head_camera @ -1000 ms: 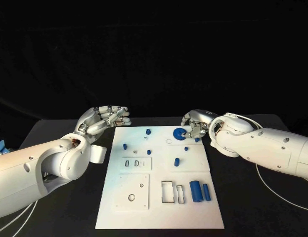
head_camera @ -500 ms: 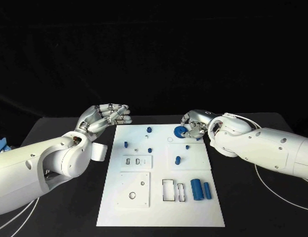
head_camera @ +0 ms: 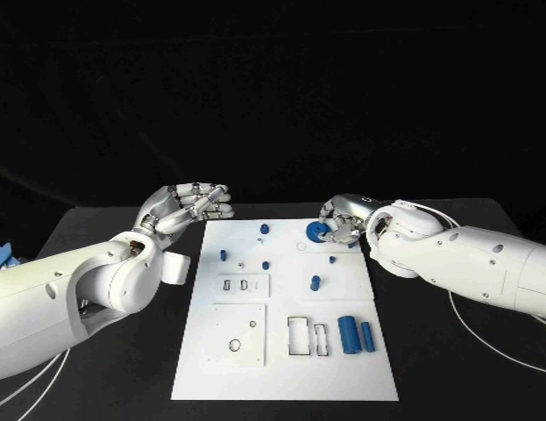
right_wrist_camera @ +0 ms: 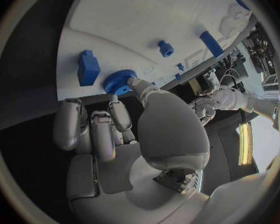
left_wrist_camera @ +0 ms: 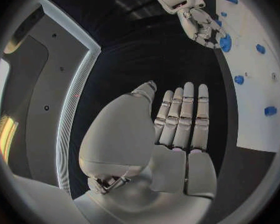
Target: Assemble the parts on the task board
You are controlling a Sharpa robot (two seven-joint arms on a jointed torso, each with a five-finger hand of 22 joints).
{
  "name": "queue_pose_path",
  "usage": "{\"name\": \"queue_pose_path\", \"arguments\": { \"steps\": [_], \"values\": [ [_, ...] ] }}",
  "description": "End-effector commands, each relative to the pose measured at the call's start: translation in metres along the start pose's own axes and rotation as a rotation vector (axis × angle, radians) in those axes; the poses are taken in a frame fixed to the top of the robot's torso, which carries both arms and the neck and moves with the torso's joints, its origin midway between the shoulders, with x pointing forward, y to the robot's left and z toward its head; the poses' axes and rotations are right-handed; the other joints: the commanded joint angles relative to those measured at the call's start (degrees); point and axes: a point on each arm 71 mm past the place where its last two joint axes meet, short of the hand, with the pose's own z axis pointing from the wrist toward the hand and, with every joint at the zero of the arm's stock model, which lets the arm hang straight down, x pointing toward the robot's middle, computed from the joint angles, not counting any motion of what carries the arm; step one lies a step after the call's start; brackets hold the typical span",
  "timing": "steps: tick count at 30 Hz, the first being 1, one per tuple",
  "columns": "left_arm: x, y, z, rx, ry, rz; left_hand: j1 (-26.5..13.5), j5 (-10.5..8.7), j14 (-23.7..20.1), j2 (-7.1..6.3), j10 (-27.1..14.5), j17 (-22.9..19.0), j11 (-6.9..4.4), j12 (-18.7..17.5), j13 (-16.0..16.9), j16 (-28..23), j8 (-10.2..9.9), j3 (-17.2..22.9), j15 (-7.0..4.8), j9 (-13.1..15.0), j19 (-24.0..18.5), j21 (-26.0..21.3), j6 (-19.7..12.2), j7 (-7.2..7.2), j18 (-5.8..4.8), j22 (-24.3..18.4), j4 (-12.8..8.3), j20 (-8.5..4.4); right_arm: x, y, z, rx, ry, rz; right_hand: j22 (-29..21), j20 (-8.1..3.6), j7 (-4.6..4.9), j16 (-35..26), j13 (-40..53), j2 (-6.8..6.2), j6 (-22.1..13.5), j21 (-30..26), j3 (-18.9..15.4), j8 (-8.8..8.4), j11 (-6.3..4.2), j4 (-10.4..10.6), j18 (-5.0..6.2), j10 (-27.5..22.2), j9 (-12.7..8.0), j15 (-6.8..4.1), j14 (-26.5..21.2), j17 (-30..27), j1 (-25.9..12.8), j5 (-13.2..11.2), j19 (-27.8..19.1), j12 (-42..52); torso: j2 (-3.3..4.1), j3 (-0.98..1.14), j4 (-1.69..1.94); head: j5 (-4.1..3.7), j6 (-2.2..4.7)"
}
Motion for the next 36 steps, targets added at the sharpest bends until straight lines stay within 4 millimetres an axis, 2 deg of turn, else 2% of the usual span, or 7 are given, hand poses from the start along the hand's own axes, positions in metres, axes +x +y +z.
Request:
{"name": "queue_pose_path", "arguments": {
  "steps": [1,5,12,20,36],
  "values": [
    [0.002,-0.001,0.001,0.005,0.012,-0.010,0.1,-0.20,-0.4,-0.61,0.1,0.1,0.33,-0.3,0.0,-0.2,-0.4,0.4,0.23,-0.1,0.3,-0.2,-0.5,1.17,0.78,-0.1,-0.1,0.18,0.004,0.001,0.000,-0.004,0.016,-0.003,0.0,0.07,-0.03,0.3,0.1,0.57,0.5,0.3,0.0,0.23,-0.01,0.2,-0.70,0.4,0.0,0.32,4.4,7.8,0.1,-0.3,0.1,0.3,0.04,0.00,0.06,-0.03,-0.09],
    [0.001,-0.001,0.001,0.005,0.012,-0.009,0.2,-0.19,-0.4,-0.60,0.1,0.1,0.33,-0.4,0.0,-0.2,-0.4,0.5,0.23,-0.1,0.3,-0.3,-0.5,1.17,0.78,-0.1,-0.1,0.18,0.004,0.001,-0.001,-0.004,0.010,-0.002,0.0,0.06,-0.04,0.3,0.0,0.50,0.6,0.3,0.0,0.23,-0.02,0.2,-0.70,0.4,0.0,0.31,4.4,7.9,0.1,-0.3,0.1,0.3,-0.02,-0.01,-0.01,0.05,-0.13],
    [0.001,-0.001,0.001,0.003,0.013,-0.010,0.2,-0.19,-0.4,-0.60,0.1,0.1,0.33,-0.4,0.0,-0.2,-0.4,0.5,0.23,-0.1,0.3,-0.3,-0.5,1.17,0.78,-0.1,-0.1,0.18,0.003,0.002,-0.001,-0.006,-0.010,-0.002,0.2,0.05,-0.04,0.5,0.1,-0.40,0.2,0.4,-0.6,-0.02,0.01,0.9,-0.72,0.2,-0.2,0.32,4.5,8.3,-0.9,0.0,0.1,0.4,-0.02,0.03,-0.06,0.19,-0.15],
    [0.001,0.000,0.001,0.002,0.013,-0.010,0.2,-0.19,-0.4,-0.60,0.1,0.1,0.33,-0.4,0.0,-0.2,-0.4,0.5,0.23,-0.1,0.3,-0.3,-0.5,1.17,0.78,-0.1,-0.1,0.18,0.003,0.006,0.000,-0.018,-0.023,0.001,0.4,0.07,-0.03,0.6,0.2,-0.65,0.0,0.5,-1.1,-0.09,0.05,1.6,-0.75,0.2,-0.2,0.35,4.5,8.5,-1.6,0.1,0.2,0.4,0.02,0.07,0.03,0.17,-0.12],
    [0.001,0.000,0.001,0.002,0.011,-0.009,0.3,-0.17,-0.4,-0.65,0.1,0.1,0.35,-0.5,0.0,-0.3,-0.4,0.7,0.24,-0.1,0.3,-0.3,-0.6,1.20,0.78,-0.2,-0.2,0.19,0.005,0.011,0.002,-0.021,-0.013,0.000,0.4,0.13,0.01,0.7,0.1,-1.02,-0.4,0.4,-1.9,-0.16,0.11,2.4,-0.73,0.0,-0.3,0.41,4.6,8.8,-2.3,-0.7,0.1,0.4,0.03,0.08,-0.05,0.09,-0.11]
  ]
}}
